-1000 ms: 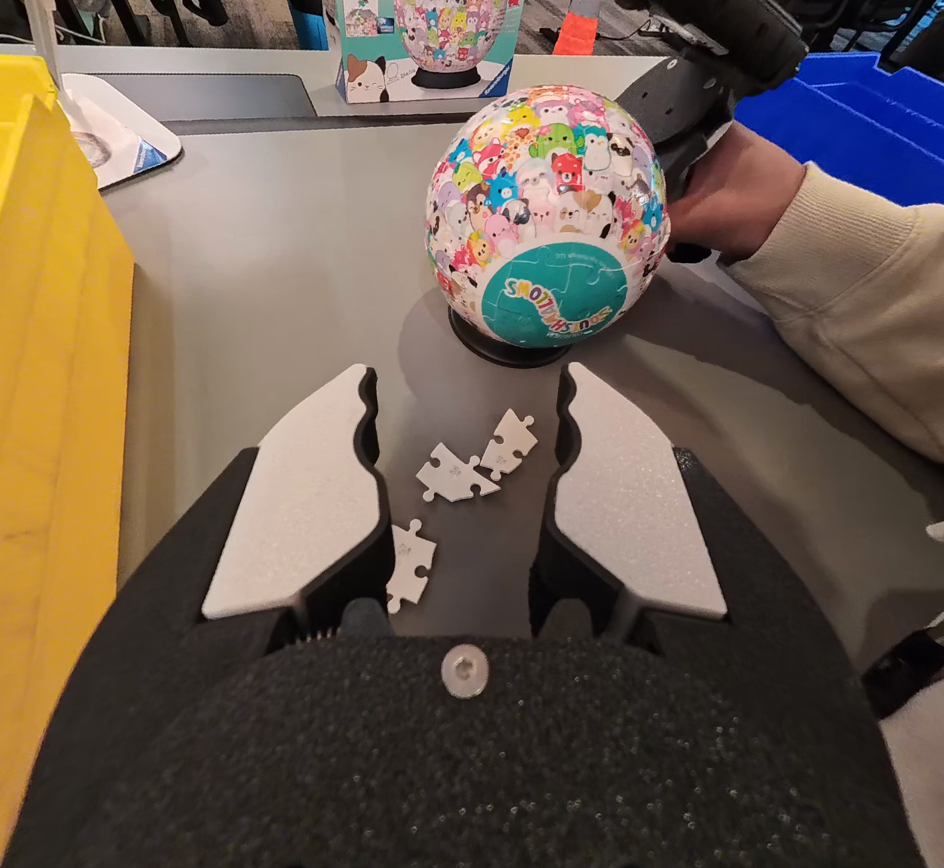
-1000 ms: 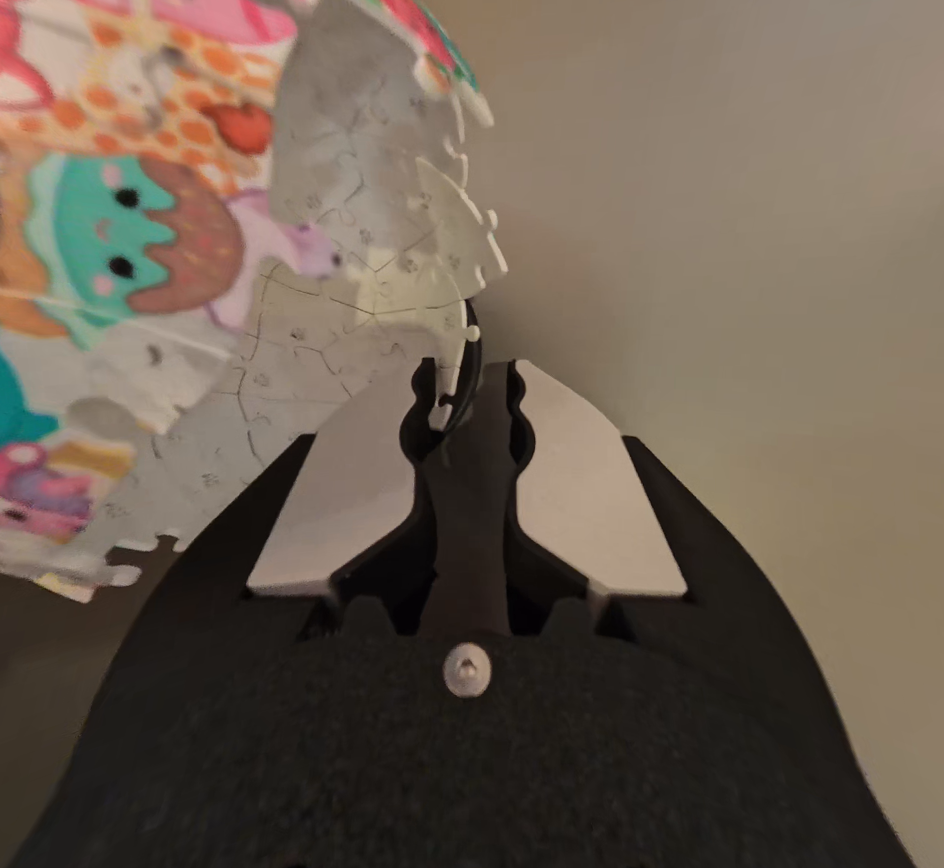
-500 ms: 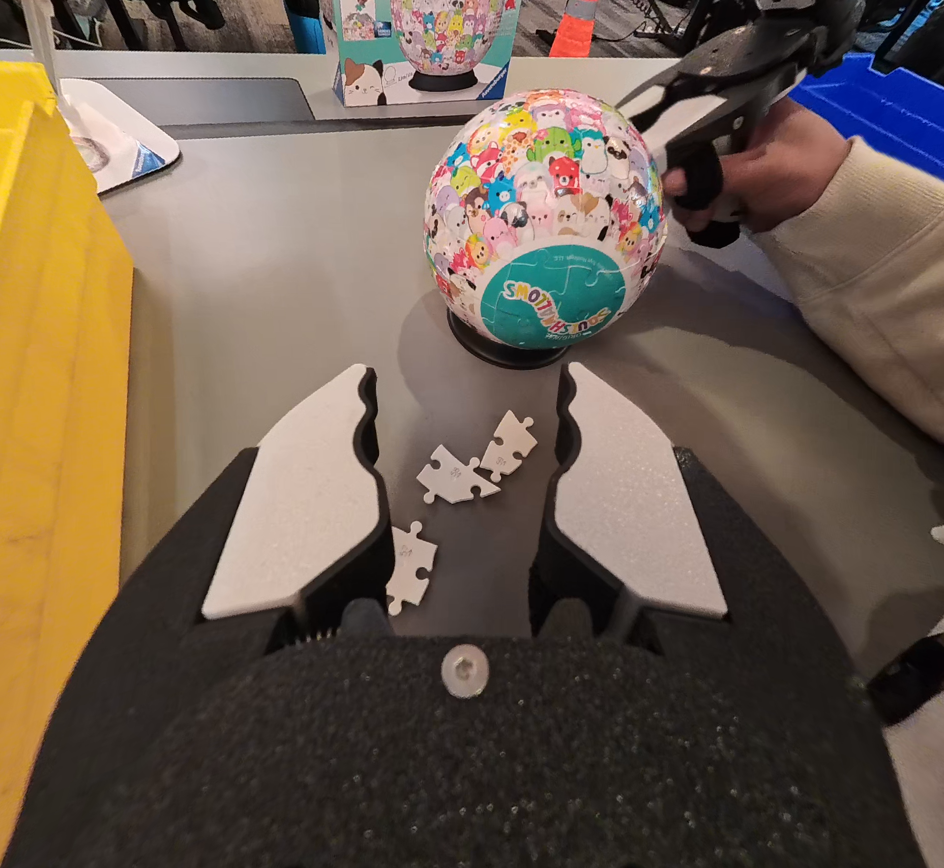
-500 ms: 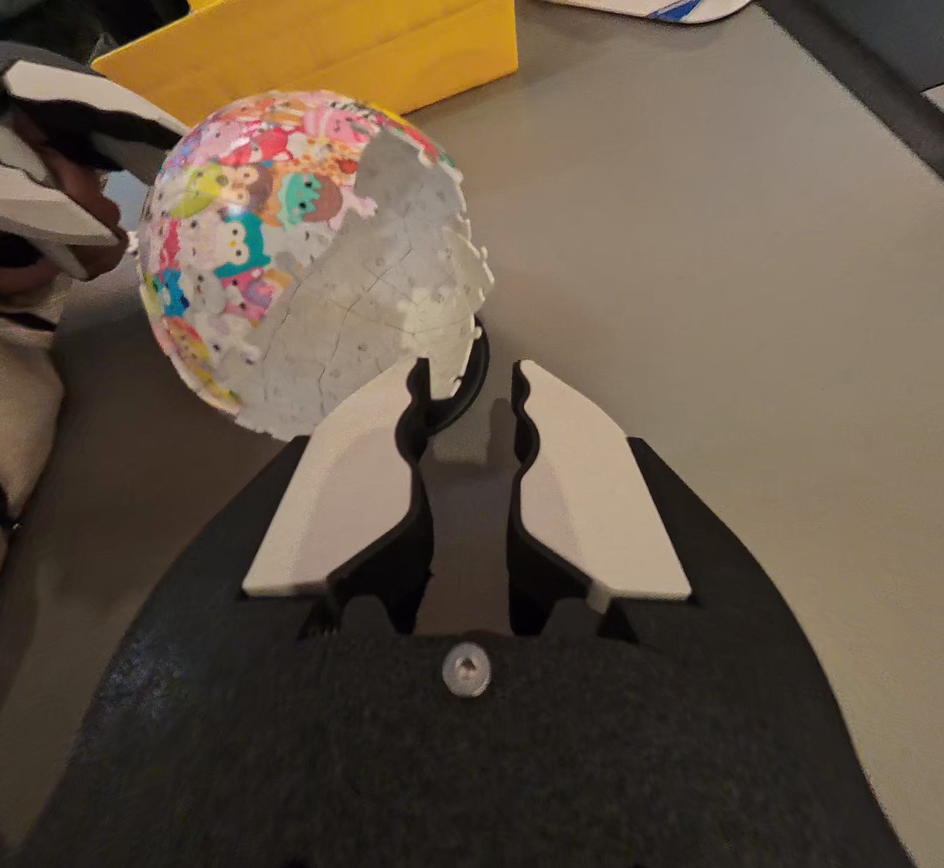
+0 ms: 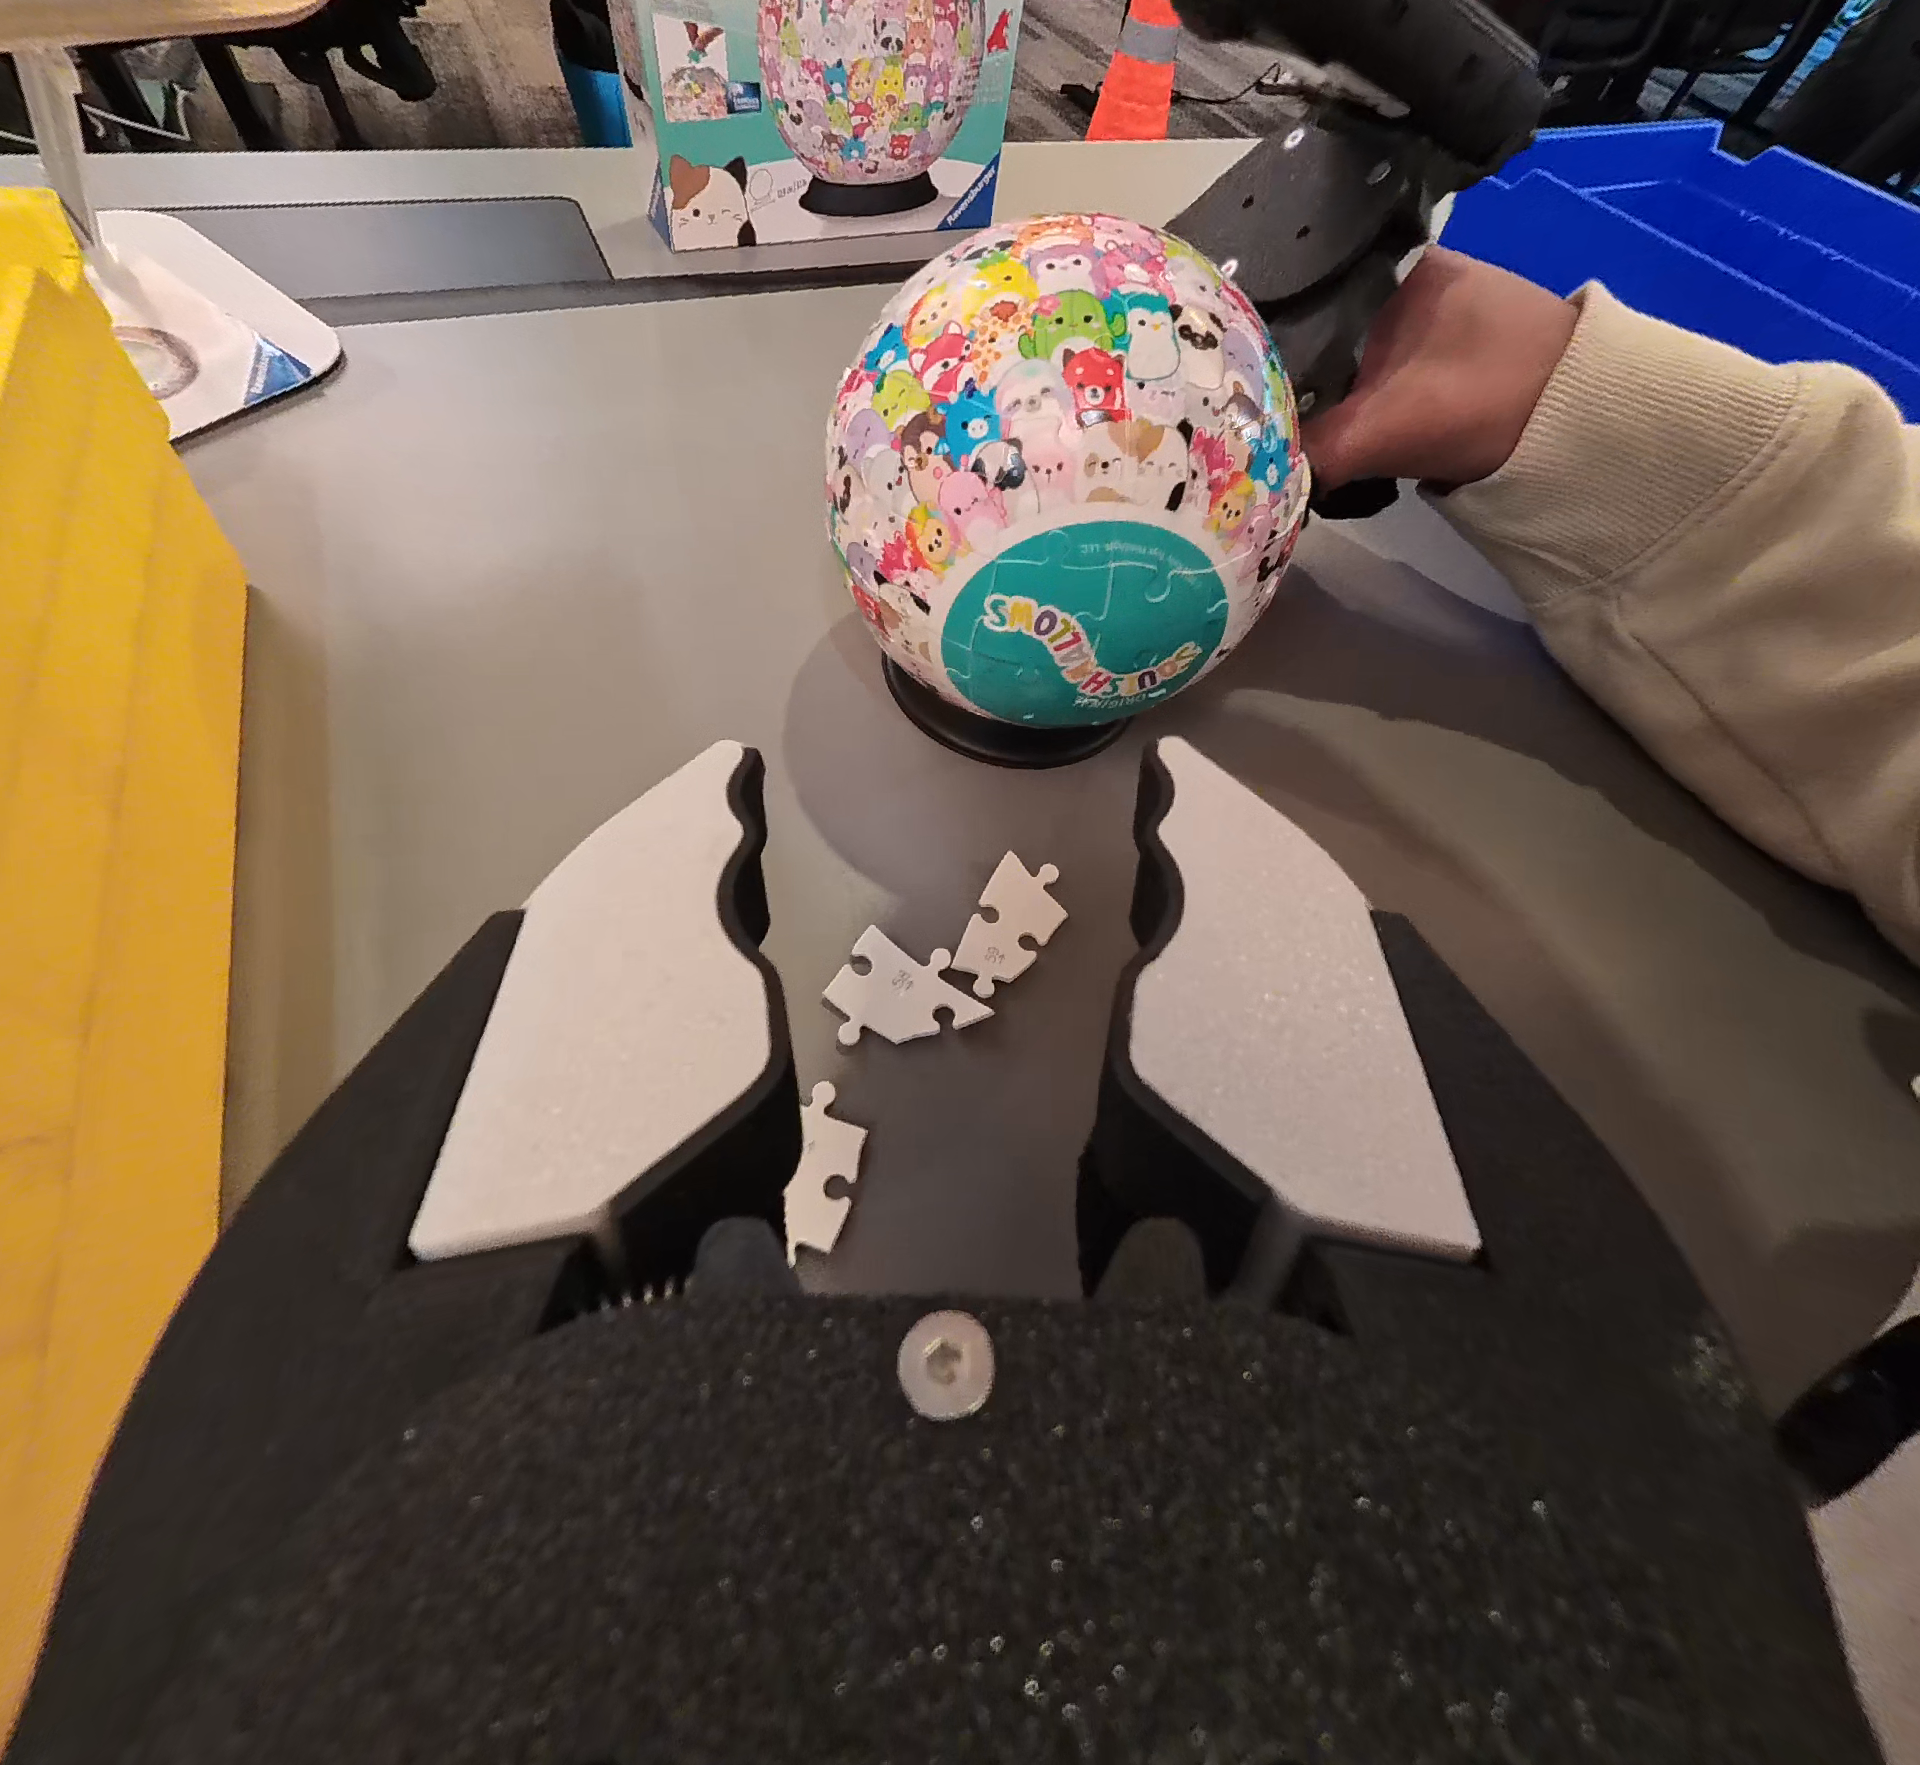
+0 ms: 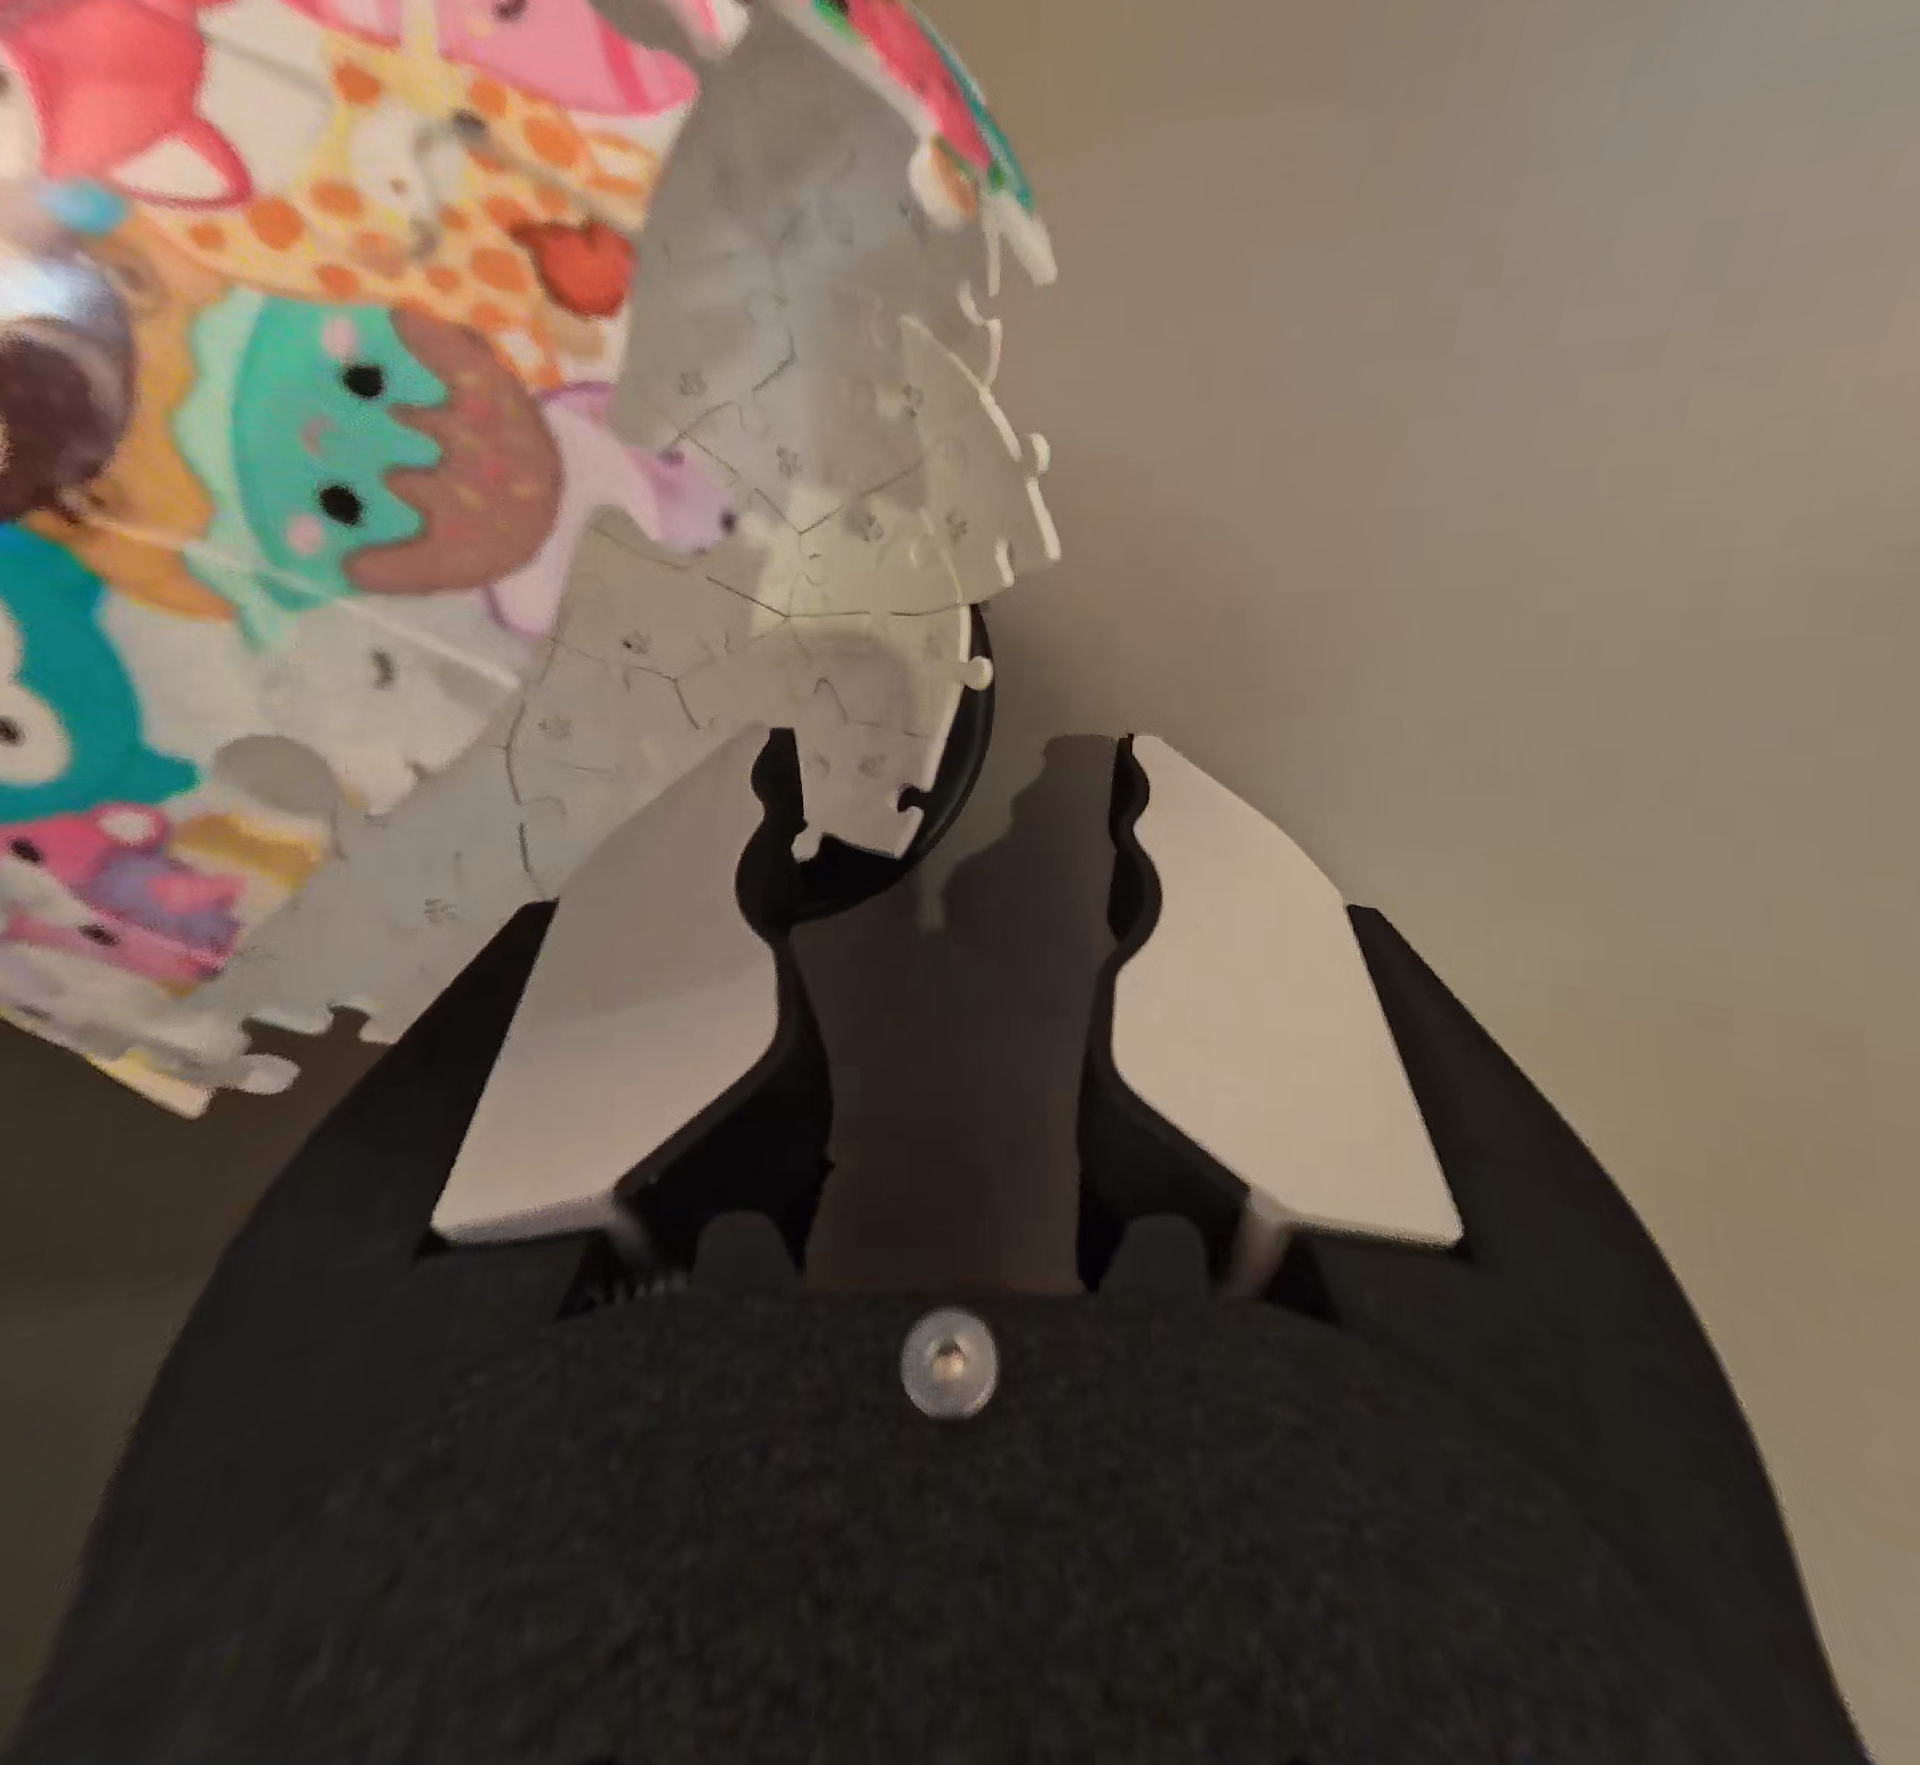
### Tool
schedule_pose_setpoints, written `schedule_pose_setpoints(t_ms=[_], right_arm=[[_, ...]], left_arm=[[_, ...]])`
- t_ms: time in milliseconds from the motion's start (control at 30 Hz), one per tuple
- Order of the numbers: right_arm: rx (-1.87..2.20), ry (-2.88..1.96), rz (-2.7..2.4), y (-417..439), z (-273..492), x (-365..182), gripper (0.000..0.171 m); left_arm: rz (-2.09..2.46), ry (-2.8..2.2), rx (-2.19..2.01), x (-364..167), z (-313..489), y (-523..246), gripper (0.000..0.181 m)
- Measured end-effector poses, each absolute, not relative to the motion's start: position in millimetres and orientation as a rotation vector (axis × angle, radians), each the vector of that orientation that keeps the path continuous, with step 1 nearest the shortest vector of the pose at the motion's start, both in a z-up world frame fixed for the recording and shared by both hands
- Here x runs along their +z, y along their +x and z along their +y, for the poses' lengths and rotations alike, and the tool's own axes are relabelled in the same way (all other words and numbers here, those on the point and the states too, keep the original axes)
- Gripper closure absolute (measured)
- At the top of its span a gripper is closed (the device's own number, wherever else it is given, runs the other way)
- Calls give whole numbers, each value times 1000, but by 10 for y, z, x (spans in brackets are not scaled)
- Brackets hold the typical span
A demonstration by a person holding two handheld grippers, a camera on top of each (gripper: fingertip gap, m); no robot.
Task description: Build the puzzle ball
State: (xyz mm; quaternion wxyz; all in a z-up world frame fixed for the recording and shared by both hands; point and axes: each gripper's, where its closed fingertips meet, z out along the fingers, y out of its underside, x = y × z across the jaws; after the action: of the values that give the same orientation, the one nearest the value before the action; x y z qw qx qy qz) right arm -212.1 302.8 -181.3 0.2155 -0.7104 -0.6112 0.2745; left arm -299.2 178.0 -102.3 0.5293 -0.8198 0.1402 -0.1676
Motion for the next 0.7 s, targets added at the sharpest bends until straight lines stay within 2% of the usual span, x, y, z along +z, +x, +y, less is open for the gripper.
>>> schedule_pose_setpoints(t_ms=[367,467,700], right_arm=[[663,-1970,-1762,-2116,3053,-1907,117],[703,-1975,-1716,-2103,3069,-1862,112],[896,-1998,-1301,-1685,3219,-1227,111]], left_arm=[[332,-1944,-399,-986,1764,-3017,113],[341,-1938,-408,-966,1777,-2990,113],[509,-2035,-669,-687,2074,-2747,86]])
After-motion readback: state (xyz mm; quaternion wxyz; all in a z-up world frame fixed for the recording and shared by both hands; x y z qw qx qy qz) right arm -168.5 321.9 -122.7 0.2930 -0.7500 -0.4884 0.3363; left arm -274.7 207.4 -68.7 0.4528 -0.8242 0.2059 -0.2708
